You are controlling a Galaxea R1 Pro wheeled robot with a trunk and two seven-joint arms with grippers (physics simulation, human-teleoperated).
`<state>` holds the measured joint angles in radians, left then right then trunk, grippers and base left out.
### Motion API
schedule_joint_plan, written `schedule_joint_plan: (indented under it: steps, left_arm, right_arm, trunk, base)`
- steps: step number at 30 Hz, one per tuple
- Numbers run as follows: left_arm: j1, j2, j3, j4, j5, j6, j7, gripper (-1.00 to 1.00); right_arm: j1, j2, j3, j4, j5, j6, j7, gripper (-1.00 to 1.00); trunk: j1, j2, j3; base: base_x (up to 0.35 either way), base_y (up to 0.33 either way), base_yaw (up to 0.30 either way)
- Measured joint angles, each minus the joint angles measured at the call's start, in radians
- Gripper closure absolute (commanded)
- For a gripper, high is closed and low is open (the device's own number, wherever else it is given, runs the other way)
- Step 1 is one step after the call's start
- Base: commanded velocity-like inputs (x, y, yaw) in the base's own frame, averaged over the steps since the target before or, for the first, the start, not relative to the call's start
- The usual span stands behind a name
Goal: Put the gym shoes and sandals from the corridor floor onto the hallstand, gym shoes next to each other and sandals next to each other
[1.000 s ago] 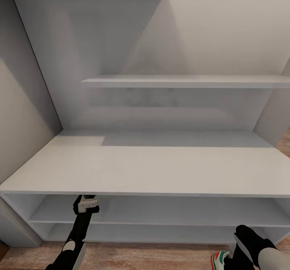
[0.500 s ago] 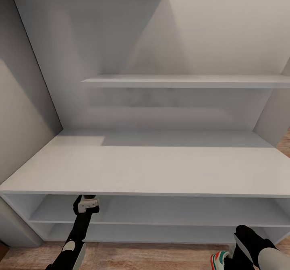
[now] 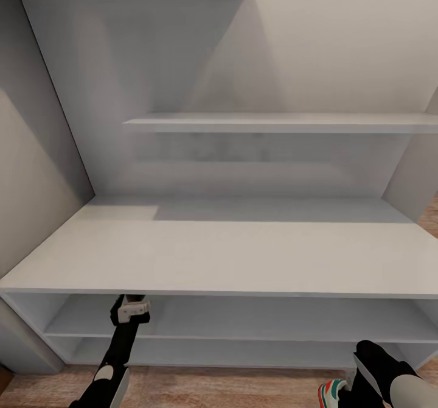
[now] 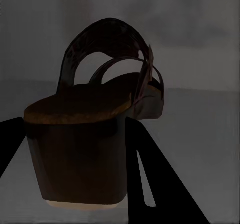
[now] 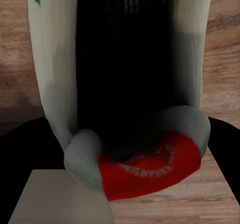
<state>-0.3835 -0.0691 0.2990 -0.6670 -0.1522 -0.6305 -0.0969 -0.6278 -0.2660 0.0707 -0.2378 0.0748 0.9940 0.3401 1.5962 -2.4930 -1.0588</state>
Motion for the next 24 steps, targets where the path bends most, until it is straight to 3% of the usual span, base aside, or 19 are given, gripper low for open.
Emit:
schedule_joint_plan:
  steps: [24]
  left_arm:
    - [0.0, 0.0, -0.001, 0.012, 0.0, -0.001, 0.0, 1.0]
  right_arm:
    - [0.0, 0.0, 0.0, 0.001, 0.0, 0.0, 0.0, 1.0]
  trunk:
    - [0.0, 0.0, 0.0]
  base:
    - [0.0, 0.0, 0.0]
